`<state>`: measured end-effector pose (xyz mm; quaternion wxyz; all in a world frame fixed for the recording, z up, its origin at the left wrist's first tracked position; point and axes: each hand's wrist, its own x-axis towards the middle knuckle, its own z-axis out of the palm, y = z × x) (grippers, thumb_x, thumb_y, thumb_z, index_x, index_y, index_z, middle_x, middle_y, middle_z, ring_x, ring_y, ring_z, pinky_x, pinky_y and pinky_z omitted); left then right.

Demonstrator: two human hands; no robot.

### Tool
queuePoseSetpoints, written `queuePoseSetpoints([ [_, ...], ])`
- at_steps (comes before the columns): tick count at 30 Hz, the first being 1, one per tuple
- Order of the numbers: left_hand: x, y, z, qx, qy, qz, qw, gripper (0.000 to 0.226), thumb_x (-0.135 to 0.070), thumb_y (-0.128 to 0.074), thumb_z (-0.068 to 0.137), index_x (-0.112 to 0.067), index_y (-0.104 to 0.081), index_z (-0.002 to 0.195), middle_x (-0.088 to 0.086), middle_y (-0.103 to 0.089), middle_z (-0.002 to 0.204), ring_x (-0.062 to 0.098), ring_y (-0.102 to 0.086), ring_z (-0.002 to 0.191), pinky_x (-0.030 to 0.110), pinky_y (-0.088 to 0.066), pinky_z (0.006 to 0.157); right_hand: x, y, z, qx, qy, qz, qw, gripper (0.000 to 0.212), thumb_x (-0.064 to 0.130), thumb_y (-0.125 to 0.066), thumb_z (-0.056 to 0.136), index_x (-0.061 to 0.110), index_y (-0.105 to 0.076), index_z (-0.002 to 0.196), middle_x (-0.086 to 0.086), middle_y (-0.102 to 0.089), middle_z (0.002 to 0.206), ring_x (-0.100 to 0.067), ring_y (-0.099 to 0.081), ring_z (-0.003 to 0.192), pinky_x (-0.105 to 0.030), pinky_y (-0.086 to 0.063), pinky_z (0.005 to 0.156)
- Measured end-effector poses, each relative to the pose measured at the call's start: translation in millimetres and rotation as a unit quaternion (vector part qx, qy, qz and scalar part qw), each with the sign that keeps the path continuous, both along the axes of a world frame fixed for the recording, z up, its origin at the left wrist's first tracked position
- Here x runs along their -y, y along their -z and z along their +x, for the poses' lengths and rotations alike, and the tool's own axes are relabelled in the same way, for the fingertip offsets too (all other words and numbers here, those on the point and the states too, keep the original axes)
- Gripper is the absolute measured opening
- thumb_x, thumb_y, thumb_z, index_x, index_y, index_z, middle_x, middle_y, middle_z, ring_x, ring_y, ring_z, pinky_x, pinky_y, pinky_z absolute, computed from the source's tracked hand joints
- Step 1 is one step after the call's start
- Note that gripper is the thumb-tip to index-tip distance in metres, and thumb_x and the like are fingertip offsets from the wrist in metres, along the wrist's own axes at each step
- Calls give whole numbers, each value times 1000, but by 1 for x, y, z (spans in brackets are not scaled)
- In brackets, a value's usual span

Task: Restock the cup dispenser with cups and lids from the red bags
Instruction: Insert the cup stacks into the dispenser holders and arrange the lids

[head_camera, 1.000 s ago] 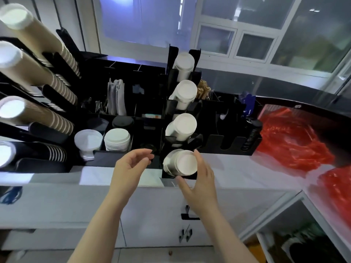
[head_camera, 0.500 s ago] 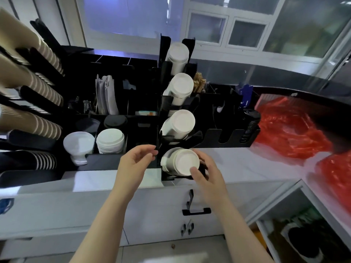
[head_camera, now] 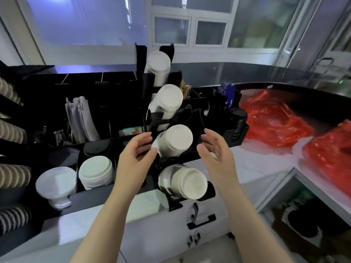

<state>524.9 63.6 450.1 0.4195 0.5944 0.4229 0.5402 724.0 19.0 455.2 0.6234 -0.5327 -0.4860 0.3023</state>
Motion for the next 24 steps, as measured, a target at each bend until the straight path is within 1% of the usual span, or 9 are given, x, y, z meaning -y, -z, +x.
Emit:
queuePoseSetpoints([
  [2, -10, -3, 2, -35, 38, -10, 999, 38, -27, -65, 88, -48, -54, 118, -22, -58, 122, -4, -56, 111, 18, -44, 88, -15, -13, -3, 32, -28, -24, 999, 44, 29, -65, 89, 36, -52, 130, 14, -60, 121, 4, -58, 109, -8, -46, 81],
  [4, -17, -8, 3, -83, 75, -26, 993, 47, -42, -64, 85, -52, -45, 128, -30, -51, 125, -9, -51, 114, 12, -41, 86, -27, -26, -5, 112, -55, -65, 990, 45, 33, -66, 87, 33, -53, 131, 16, -65, 113, 10, -59, 101, -5, -46, 77],
  [6, -20, -13, 5, -118, 117, -33, 986, 46, -53, -60, 82, -63, -41, 122, -41, -51, 118, -13, -52, 111, 9, -43, 82, -36, -32, -7, 185, -70, -80, 977, 38, 27, -67, 86, 30, -61, 124, 18, -68, 105, 11, -60, 96, -9, -48, 80],
  [7, -21, -15, 6, -136, 132, -30, 981, 45, -57, -59, 80, -65, -41, 121, -41, -53, 117, -11, -54, 110, 13, -45, 83, -39, -34, -8, 196, -72, -74, 975, 35, 21, -68, 86, 28, -64, 120, 18, -69, 103, 9, -61, 95, -11, -48, 81],
  [9, -21, -16, 7, -148, 141, -13, 979, 50, -58, -57, 77, -61, -42, 124, -33, -55, 122, -7, -55, 111, 23, -46, 89, -44, -34, -10, 179, -79, -46, 980, 32, 13, -69, 84, 26, -67, 114, 16, -71, 100, 4, -64, 95, -13, -50, 81],
  [12, -22, -15, 5, -133, 141, 6, 981, 52, -54, -59, 78, -59, -42, 127, -32, -53, 126, -8, -51, 116, 23, -43, 92, -50, -32, -10, 128, -93, -11, 987, 38, 5, -71, 81, 37, -66, 101, 20, -72, 93, 4, -65, 94, -11, -49, 77],
  [20, -31, -17, 15, -177, 79, -38, 980, 71, -64, -58, 66, -50, -43, 134, -35, -54, 123, -15, -49, 113, 16, -41, 91, -63, -38, 8, 166, -96, -59, 980, 22, 22, -72, 80, 37, -68, 95, 22, -71, 92, 5, -64, 92, -17, -51, 77],
  [22, -29, -17, 15, -173, 76, -44, 981, 65, -63, -59, 68, -50, -47, 130, -36, -56, 120, -16, -50, 111, 10, -42, 85, -67, -42, 12, 176, -106, -74, 976, 8, 35, -66, 84, 37, -70, 91, 22, -71, 87, 4, -65, 87, -25, -53, 78],
  [24, -28, -19, 12, -166, 72, -46, 982, 37, -54, -62, 78, -53, -56, 115, -37, -61, 112, -16, -54, 106, 5, -44, 79, -70, -44, 14, 165, -96, -74, 979, 16, 47, -60, 86, 35, -70, 82, 24, -67, 73, 7, -62, 73, -24, -49, 69],
])
